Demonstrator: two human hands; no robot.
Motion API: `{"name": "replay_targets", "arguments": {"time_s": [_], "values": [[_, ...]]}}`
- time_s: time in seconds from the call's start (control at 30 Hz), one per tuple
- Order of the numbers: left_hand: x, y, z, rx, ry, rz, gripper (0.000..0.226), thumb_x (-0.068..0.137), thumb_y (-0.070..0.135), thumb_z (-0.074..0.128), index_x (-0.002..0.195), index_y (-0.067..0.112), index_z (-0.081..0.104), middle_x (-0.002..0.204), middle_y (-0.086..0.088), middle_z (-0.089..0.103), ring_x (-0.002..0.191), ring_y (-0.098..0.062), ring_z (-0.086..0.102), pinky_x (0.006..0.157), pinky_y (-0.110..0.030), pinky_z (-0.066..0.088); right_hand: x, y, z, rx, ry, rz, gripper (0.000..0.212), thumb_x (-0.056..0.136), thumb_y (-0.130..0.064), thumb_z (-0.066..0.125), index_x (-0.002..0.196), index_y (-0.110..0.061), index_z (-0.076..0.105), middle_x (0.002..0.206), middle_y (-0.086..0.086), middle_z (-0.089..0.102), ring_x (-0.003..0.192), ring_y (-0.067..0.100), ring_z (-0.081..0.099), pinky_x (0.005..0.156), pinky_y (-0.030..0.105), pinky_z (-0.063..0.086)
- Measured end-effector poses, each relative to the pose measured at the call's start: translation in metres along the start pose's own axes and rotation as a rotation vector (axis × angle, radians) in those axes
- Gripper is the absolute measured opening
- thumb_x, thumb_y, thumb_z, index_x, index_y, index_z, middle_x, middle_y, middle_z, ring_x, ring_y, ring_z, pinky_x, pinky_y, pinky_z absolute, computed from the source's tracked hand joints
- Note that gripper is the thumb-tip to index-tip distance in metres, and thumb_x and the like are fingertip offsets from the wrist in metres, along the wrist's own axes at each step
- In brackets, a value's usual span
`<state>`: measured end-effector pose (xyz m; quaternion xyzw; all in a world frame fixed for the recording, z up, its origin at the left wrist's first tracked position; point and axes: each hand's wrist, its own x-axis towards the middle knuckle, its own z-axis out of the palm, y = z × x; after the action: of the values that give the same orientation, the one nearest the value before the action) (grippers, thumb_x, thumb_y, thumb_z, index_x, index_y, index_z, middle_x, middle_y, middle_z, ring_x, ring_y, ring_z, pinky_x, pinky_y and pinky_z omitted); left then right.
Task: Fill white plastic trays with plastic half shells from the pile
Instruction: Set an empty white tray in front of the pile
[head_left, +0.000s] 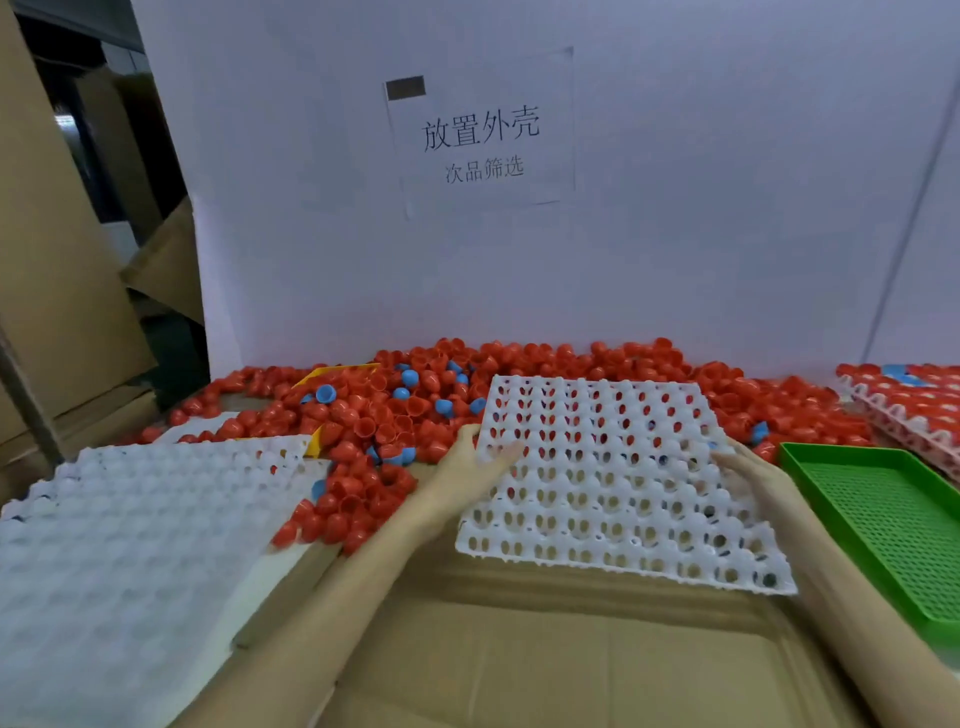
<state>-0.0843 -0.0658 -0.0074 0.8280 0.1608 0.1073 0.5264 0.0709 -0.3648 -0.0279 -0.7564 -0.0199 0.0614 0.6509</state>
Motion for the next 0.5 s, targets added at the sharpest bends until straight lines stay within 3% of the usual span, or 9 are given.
{"name": "replay_targets", "arguments": {"time_s": [0.07,0.17,0.23,0.3,0.33,0.4,0.47,0.5], "values": [[0.010,-0.005,0.018,-0.183,0.007,-0.016,0.070,0.084,0.059,0.076,0.141,0.030,0.046,0.118,0.018,0.065,0.102,-0.001,0.068,0.078,-0.022,0.058,-0.004,0.001,0.001,0.019,0.006,-0.006,0.052,0.100,-0.033,0.065,0.150,-0.031,0.054,0.139,0.000,0.062,0.108,0.018,0.058,0.099,0.047,0.044],[0.018,-0.020,0.033,-0.298,0.015,0.023,0.045,0.086,0.049,0.078,0.122,0.045,0.052,0.117,0.022,0.068,0.092,0.013,0.068,0.062,-0.007,0.052,-0.007,-0.003,-0.004,0.057,0.016,-0.091,0.044,0.101,-0.029,0.063,0.144,-0.028,0.058,0.107,-0.018,0.065,0.090,0.002,0.060,0.074,0.031,0.048],[0.021,-0.026,0.035,-0.307,0.005,0.058,0.037,0.088,0.050,0.075,0.115,0.053,0.050,0.111,0.032,0.068,0.089,0.023,0.063,0.061,-0.002,0.049,-0.011,-0.009,-0.007,0.065,-0.007,-0.163,0.037,0.097,-0.045,0.063,0.132,-0.033,0.061,0.116,-0.018,0.066,0.100,0.001,0.062,0.083,0.030,0.047],[0.024,-0.024,0.028,-0.269,-0.025,0.064,0.036,0.086,0.058,0.072,0.112,0.060,0.047,0.101,0.049,0.062,0.086,0.029,0.058,0.055,0.000,0.046,-0.012,-0.011,-0.012,0.091,-0.048,-0.190,0.050,0.095,-0.063,0.057,0.130,-0.028,0.064,0.130,-0.009,0.068,0.121,0.014,0.062,0.103,0.045,0.046],[0.025,-0.023,0.023,-0.232,-0.046,0.056,0.037,0.084,0.063,0.072,0.110,0.063,0.046,0.095,0.054,0.059,0.084,0.029,0.058,0.053,-0.001,0.046,-0.011,-0.011,-0.016,0.112,-0.046,-0.194,0.055,0.099,-0.065,0.052,0.131,-0.024,0.067,0.129,-0.002,0.071,0.121,0.021,0.065,0.105,0.050,0.047],[0.027,-0.022,0.011,-0.208,-0.103,0.015,0.043,0.077,0.067,0.077,0.109,0.061,0.049,0.090,0.052,0.059,0.082,0.023,0.062,0.053,-0.005,0.049,-0.008,-0.009,-0.026,0.076,0.021,-0.228,0.065,0.105,-0.062,0.043,0.111,-0.006,0.075,0.105,0.011,0.078,0.096,0.031,0.074,0.092,0.048,0.054],[0.030,-0.026,-0.002,-0.224,-0.197,-0.021,0.056,0.069,0.062,0.085,0.113,0.051,0.053,0.091,0.045,0.065,0.083,0.016,0.067,0.055,-0.008,0.052,-0.006,-0.005,-0.033,-0.062,0.109,-0.261,0.080,0.103,-0.062,0.043,0.073,0.010,0.062,0.068,0.015,0.065,0.059,0.029,0.060,0.071,0.039,0.048],[0.031,-0.029,-0.007,-0.227,-0.248,-0.040,0.064,0.063,0.061,0.089,0.115,0.049,0.053,0.095,0.037,0.069,0.086,0.012,0.069,0.059,-0.011,0.055,-0.004,-0.002,-0.036,-0.117,0.150,-0.266,0.077,0.101,-0.062,0.045,0.060,0.003,0.053,0.057,0.012,0.054,0.050,0.022,0.049,0.063,0.036,0.041]]}}
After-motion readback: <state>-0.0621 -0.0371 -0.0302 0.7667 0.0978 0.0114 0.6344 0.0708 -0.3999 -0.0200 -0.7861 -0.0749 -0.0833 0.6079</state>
